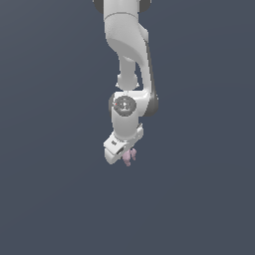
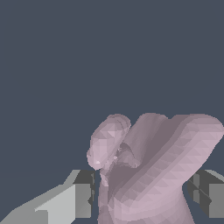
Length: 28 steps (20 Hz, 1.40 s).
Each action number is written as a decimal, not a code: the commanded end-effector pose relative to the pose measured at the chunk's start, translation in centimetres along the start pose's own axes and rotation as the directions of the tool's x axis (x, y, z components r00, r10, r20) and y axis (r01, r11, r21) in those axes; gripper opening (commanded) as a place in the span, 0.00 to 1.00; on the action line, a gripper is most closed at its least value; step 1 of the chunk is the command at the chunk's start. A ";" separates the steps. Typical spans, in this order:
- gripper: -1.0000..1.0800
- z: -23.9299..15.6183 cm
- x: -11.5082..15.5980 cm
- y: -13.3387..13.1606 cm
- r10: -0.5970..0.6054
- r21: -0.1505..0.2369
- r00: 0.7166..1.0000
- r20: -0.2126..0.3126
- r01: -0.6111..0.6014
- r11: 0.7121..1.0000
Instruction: Pick up the object and move it to a goal position.
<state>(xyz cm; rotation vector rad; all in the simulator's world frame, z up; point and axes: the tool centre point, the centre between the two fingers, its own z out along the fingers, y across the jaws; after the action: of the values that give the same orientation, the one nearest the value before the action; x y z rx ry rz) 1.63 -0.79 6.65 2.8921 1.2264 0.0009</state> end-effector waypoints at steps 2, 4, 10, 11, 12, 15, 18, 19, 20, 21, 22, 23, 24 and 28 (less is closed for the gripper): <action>0.00 0.1 0.0 0.0 0.000 0.001 1.000 0.000 0.000 1.000; 0.00 0.0 0.0 0.0 0.000 0.000 1.000 0.000 0.000 1.000; 0.00 -1.7 0.3 0.7 0.001 -0.013 1.000 -0.012 -0.001 1.000; 0.00 -2.3 0.4 0.9 0.002 -0.018 1.000 -0.016 -0.002 1.000; 0.00 -3.0 0.5 1.2 0.002 -0.024 1.000 -0.021 -0.003 1.000; 0.00 -5.9 0.9 2.3 0.004 -0.045 0.999 -0.042 -0.006 0.999; 0.00 -9.9 1.4 3.7 0.006 -0.075 0.998 -0.069 -0.011 0.997; 0.00 -11.4 1.5 4.2 0.006 -0.087 0.997 -0.080 -0.013 0.996; 0.00 -13.0 1.6 4.7 0.006 -0.099 0.996 -0.092 -0.015 0.995; 0.00 -14.8 1.8 5.2 0.007 -0.111 0.995 -0.103 -0.018 0.994; 0.00 -16.5 1.9 5.7 0.007 -0.124 0.993 -0.116 -0.021 0.992; 0.00 -18.4 2.0 6.2 0.006 -0.137 0.992 -0.128 -0.024 0.990; 0.00 -20.2 2.0 6.7 0.006 -0.150 0.990 -0.141 -0.027 0.988; 0.00 -27.5 2.1 8.3 0.003 -0.200 0.982 -0.190 -0.042 0.979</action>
<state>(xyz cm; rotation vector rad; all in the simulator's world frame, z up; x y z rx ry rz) 8.70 -4.66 31.39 2.7903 1.1485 0.3504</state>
